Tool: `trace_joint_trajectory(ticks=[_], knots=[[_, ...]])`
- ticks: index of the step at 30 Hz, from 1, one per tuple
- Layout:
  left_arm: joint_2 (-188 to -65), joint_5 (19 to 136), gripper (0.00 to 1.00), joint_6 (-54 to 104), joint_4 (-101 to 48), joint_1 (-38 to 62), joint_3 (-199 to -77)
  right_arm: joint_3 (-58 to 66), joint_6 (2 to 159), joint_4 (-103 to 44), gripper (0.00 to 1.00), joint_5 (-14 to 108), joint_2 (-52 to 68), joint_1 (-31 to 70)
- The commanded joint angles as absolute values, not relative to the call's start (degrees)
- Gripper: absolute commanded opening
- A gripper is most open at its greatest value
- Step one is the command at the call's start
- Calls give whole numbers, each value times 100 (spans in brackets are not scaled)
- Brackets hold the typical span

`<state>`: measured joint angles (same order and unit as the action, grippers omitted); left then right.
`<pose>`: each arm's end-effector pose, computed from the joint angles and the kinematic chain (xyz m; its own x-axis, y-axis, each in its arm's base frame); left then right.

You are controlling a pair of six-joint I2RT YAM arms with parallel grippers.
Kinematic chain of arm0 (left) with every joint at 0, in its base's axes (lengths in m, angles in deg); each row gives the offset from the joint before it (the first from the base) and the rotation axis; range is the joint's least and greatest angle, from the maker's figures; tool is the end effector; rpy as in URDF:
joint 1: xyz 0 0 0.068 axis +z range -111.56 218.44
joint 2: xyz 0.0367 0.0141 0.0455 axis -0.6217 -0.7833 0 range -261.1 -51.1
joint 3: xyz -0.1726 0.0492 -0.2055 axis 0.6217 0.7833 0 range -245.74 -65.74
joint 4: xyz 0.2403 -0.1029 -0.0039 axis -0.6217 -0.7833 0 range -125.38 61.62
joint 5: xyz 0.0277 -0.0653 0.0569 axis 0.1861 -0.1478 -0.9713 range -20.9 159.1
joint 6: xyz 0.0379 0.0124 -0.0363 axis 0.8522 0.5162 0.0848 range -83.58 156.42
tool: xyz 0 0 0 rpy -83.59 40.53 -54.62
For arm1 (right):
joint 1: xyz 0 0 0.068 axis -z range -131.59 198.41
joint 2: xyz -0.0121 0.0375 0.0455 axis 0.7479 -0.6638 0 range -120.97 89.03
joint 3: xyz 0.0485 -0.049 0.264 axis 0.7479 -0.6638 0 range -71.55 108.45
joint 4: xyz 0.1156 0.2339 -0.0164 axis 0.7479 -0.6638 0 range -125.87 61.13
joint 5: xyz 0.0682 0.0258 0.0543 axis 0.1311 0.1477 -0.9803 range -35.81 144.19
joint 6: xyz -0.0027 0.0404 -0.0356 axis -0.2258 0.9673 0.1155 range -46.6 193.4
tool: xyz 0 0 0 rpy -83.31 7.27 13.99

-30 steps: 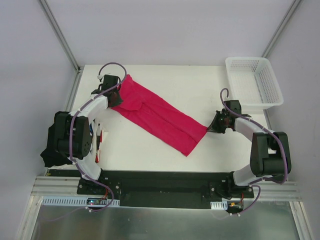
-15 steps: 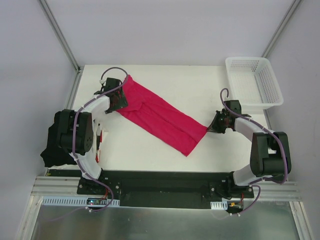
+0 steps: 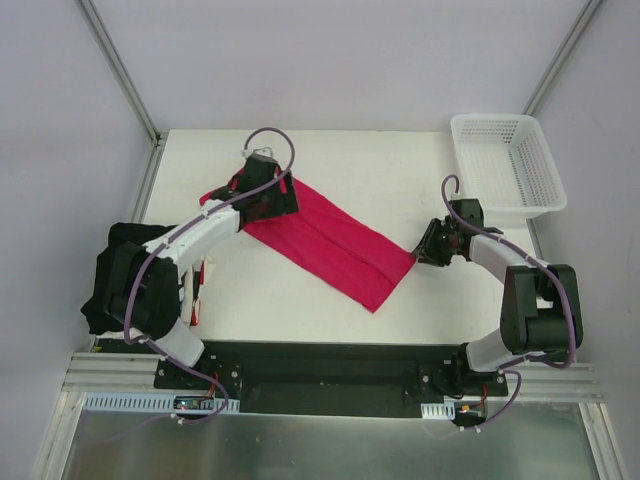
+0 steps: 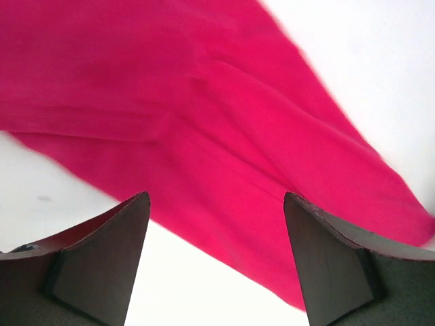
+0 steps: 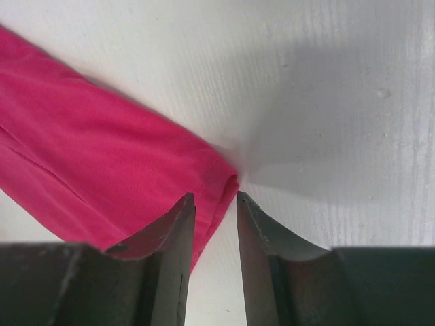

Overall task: Fold and stack the t-shirts
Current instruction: Rotate the tshirt 90 degrees

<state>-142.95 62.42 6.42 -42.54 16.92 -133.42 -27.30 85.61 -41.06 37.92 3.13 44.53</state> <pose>0.3386 -0.1291 0.2639 -0.6393 -0.2818 -0.7155 -0.0463 0.9429 -0.3299 0.2865 0.0295 0.1715 -0.8359 0.1468 -0.5288 -0.0543 0.9367 0.3458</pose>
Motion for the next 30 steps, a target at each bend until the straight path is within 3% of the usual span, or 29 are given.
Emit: trace_joint_trajectory(ticks=[1,10,21,30], knots=[[-14145,6742,79,373,-4017,1033,-13429,-2339,8641,-3889,33,3784,203,4489],[-13830,6444,79,591,-3858,979,-13271,-2611,8624,-3793,34,3951,79,4489],[-12994,6242,79,997,-3876,1655,-13500,-2831,8799,-3521,34,3934,-53,4463],[-12818,6426,79,829,-3849,2288,-13376,-2892,8949,-3424,5,3881,44,4349]])
